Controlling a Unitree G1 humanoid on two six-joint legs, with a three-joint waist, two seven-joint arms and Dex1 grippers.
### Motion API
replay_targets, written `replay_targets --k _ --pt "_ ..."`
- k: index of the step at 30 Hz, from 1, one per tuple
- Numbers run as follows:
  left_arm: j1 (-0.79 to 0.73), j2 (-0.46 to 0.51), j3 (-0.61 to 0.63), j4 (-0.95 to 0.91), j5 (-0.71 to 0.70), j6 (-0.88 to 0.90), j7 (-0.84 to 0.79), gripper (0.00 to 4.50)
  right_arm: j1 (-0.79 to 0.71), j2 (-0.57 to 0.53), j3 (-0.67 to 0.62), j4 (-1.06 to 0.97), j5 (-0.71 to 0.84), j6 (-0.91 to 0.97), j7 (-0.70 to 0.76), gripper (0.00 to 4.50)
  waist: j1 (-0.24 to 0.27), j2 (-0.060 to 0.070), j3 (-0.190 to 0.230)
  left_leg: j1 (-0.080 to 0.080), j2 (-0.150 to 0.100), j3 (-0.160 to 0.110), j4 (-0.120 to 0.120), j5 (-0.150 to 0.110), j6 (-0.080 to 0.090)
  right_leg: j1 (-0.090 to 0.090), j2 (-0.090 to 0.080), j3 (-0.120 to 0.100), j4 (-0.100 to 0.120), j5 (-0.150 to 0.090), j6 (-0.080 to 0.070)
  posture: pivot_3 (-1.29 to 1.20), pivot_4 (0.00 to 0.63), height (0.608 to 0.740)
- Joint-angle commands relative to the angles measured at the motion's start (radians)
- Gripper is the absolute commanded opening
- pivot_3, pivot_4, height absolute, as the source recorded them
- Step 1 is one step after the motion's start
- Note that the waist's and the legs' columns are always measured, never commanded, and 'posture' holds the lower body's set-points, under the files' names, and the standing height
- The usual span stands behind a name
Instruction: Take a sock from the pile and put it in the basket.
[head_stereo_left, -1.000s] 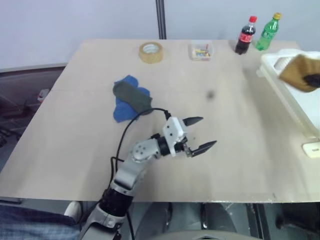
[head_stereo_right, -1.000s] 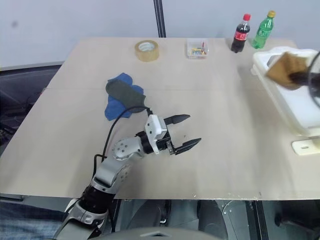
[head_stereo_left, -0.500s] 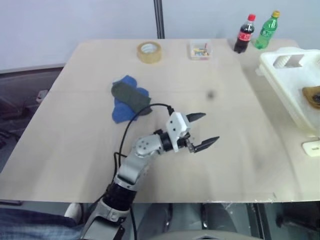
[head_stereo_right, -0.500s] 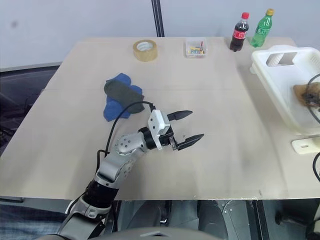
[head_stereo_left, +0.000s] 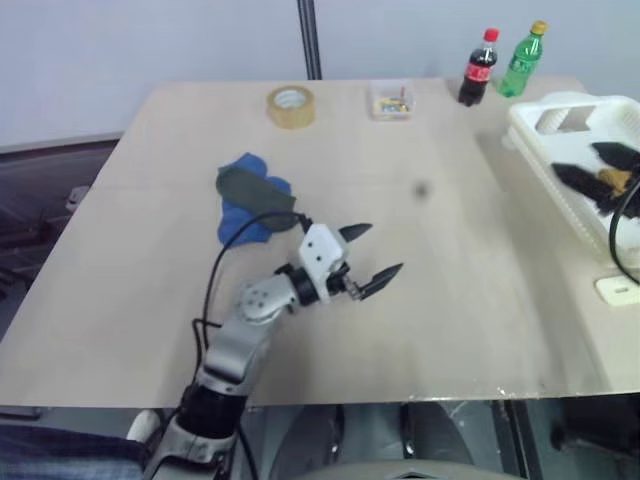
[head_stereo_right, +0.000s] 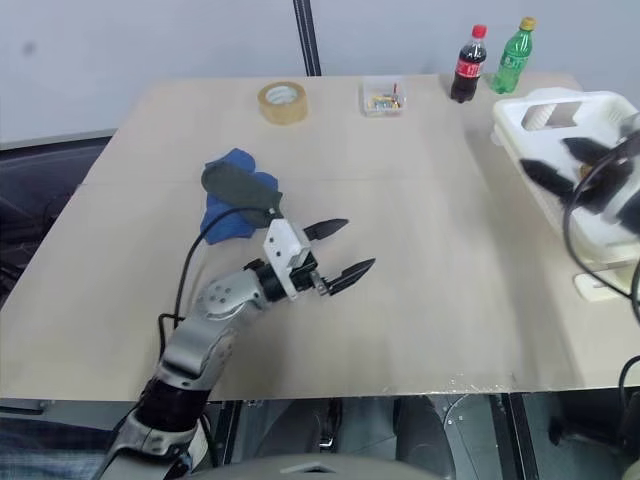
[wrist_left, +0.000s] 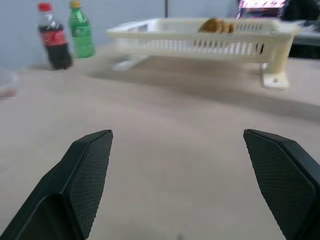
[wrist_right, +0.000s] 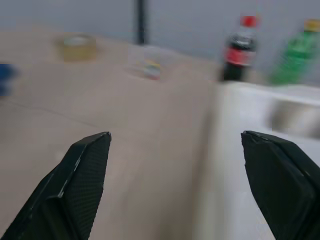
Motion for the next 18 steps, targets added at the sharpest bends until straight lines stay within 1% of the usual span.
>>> replay_targets --k 1,2,5,7,9,13,18 --pt "0.114 0.048 0.075 -0.089 0.021 0.023 0.055 4.5 0.219 0.146 0.009 -0.253 0.063 -0.075 0.012 4.32 0.004 -0.005 -0.003 0.0 0.0 -0.001 0.0 0.0 0.0 0.0 0.0 -0.001 -0.001 0.0 0.0 0.0 0.15 0.74" --pt "0.134 0.053 0.09 -0.093 0.025 0.025 0.069 4.5 0.265 0.176 0.018 -0.277 0.057 -0.102 0.016 4.32 0.006 -0.005 -0.003 0.001 0.002 -0.003 0.0 0.0 0.0 0.002 0.002 -0.002 -0.002 0.0 0.0 0.0 0.15 0.74" --pt "0.218 0.057 0.165 -0.134 0.009 0.058 0.129 4.5 0.428 0.247 0.065 -0.293 0.036 -0.219 0.122 4.32 0.017 -0.003 -0.002 0.0 -0.001 -0.003 0.0 0.0 0.0 0.0 -0.001 -0.001 -0.001 0.0 0.0 0.0 0.15 0.74" --pt "0.28 0.055 0.202 -0.189 -0.002 0.083 0.16 4.5 0.481 0.223 0.133 -0.223 -0.078 -0.315 0.157 4.32 0.018 -0.003 -0.002 0.001 -0.001 -0.002 0.001 -0.001 0.0 0.001 -0.002 -0.001 -0.001 0.0 0.0 0.0 0.15 0.74" --pt "0.343 0.057 0.219 -0.242 0.006 0.093 0.18 4.5 0.505 0.19 0.172 -0.157 -0.15 -0.397 0.206 4.32 0.014 -0.004 -0.002 0.002 -0.001 0.0 0.001 -0.001 0.0 0.002 -0.002 0.0 -0.001 0.0 0.0 0.0 0.15 0.74" --pt "0.501 0.055 0.259 -0.343 0.013 0.106 0.217 4.5 0.523 0.162 0.161 -0.039 -0.137 -0.463 0.303 4.32 0.015 -0.004 -0.002 0.003 0.001 0.0 0.002 -0.001 0.0 0.003 -0.001 0.0 -0.001 0.0 0.0 0.0 0.15 0.74" --pt "0.627 0.063 0.286 -0.388 0.032 0.07 0.223 4.5 0.535 0.131 0.138 0.05 -0.136 -0.522 0.356 4.32 0.021 -0.004 -0.002 0.003 0.001 0.0 0.002 -0.001 0.0 0.004 0.0 0.0 -0.002 0.0 0.0 0.0 0.15 0.74"
